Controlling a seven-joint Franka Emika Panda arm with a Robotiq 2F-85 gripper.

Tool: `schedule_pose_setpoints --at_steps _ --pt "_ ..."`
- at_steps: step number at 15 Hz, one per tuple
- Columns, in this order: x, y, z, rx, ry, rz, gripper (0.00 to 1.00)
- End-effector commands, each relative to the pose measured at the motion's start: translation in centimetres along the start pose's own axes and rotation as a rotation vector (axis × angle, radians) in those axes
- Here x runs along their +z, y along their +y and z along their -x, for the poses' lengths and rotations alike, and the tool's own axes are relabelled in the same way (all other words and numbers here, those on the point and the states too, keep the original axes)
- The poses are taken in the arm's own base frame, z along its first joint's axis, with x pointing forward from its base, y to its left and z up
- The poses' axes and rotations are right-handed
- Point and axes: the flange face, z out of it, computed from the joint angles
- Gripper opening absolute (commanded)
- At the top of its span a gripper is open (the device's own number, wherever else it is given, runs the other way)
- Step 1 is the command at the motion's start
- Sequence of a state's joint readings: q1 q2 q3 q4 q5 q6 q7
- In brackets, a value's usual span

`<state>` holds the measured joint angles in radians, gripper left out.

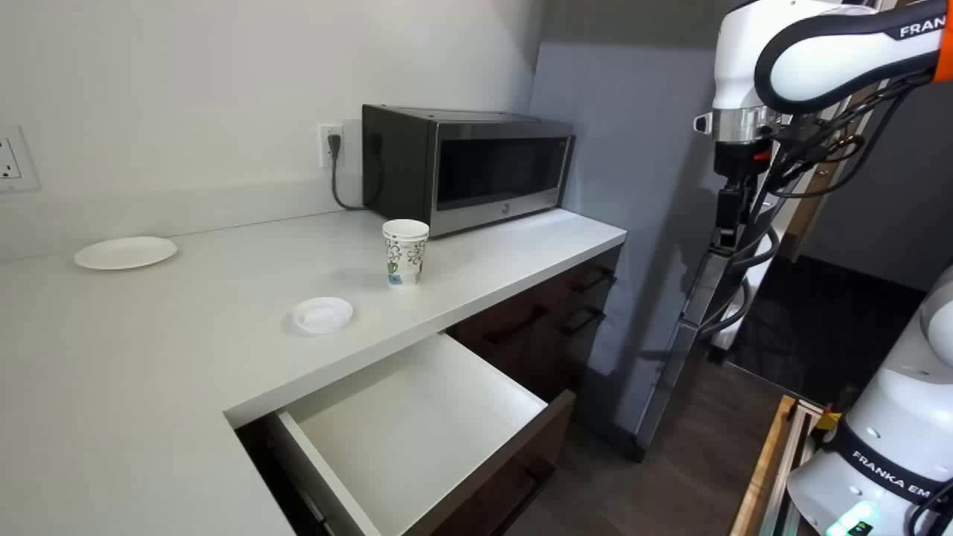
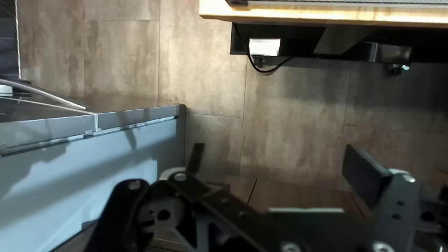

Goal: Move the cup to the top of the microwave

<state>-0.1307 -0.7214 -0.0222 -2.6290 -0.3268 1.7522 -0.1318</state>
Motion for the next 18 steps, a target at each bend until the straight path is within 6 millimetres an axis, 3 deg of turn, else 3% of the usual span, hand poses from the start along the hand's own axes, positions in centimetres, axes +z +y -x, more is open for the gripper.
schedule_pose_setpoints --at_steps 1,3,5,11,16,17,18 --pt "0.0 0.0 0.0 0.000 -0.001 0.000 1.00" --pt "-0.7 -0.9 -1.5 0.072 0.072 -0.109 1.00" --pt "-1.7 -2.6 -4.1 0.128 0.155 -0.176 1.00" --pt "-6.0 -9.7 -14.4 0.281 0.531 -0.322 1.00" --pt "-7.2 -15.4 -23.3 0.349 0.574 -0.460 1.00" --pt "-7.3 -15.8 -24.2 0.339 0.557 -0.467 1.00" --pt "-7.1 -15.0 -21.2 0.315 0.590 -0.426 1.00"
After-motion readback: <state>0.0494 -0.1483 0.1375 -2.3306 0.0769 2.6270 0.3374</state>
